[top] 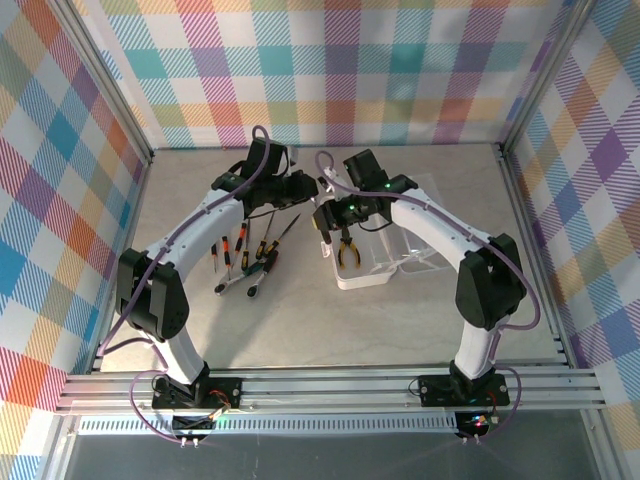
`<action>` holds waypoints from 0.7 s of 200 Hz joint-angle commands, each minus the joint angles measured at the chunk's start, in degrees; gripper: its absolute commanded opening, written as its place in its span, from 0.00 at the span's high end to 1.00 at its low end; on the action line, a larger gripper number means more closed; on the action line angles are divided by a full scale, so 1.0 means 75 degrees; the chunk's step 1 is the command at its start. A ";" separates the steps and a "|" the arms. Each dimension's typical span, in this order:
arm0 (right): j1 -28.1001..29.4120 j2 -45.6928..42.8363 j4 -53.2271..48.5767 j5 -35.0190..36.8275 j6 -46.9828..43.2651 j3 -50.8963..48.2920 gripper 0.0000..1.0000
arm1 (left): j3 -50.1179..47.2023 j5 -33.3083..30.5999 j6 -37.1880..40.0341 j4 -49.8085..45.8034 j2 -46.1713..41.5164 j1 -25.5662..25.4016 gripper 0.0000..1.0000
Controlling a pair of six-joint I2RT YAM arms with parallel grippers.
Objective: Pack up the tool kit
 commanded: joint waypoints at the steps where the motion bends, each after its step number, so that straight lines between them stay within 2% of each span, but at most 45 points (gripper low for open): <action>1: 0.0075 -0.0122 0.0204 0.0064 0.0042 0.0195 0.99 | -0.0065 0.0070 -0.0083 0.0418 -0.0237 0.0033 1.00; 17: 0.0045 -0.0332 0.0245 0.0371 0.0030 0.0059 1.00 | -0.0058 -0.0128 0.0032 0.0274 -0.0226 0.0068 0.98; 24: 0.0013 -0.0419 0.0186 0.0486 -0.0029 0.0019 1.00 | -0.0058 -0.0257 0.0106 0.0174 -0.0241 0.0096 0.85; 45: -0.0261 -0.0621 -0.0267 0.0869 -0.0227 -0.0032 1.00 | -0.0129 -0.0853 0.0434 -0.0283 -0.0415 0.0291 0.35; 64: -0.0621 -0.0798 -0.0760 0.1548 -0.0426 -0.0190 1.00 | -0.0318 -0.1603 0.0686 -0.0681 -0.0730 0.0604 0.15; 67: -0.0667 -0.0822 -0.0827 0.1715 -0.0451 -0.0227 1.00 | -0.0345 -0.1733 0.0731 -0.0751 -0.0773 0.0648 0.08; 73: -0.0752 -0.0853 -0.0965 0.2080 -0.0500 -0.0298 1.00 | -0.0420 -0.1947 0.0800 -0.0870 -0.0851 0.0735 0.00; 104: -0.1045 -0.0730 -0.1510 0.3575 -0.0570 -0.0520 1.00 | -0.0969 -0.2652 0.1109 -0.1240 -0.1080 0.1005 0.00; 140: -0.1190 -0.0471 -0.1527 0.4204 -0.0461 -0.0687 1.00 | -0.1579 -0.2702 0.1197 -0.1380 -0.1068 0.1018 0.01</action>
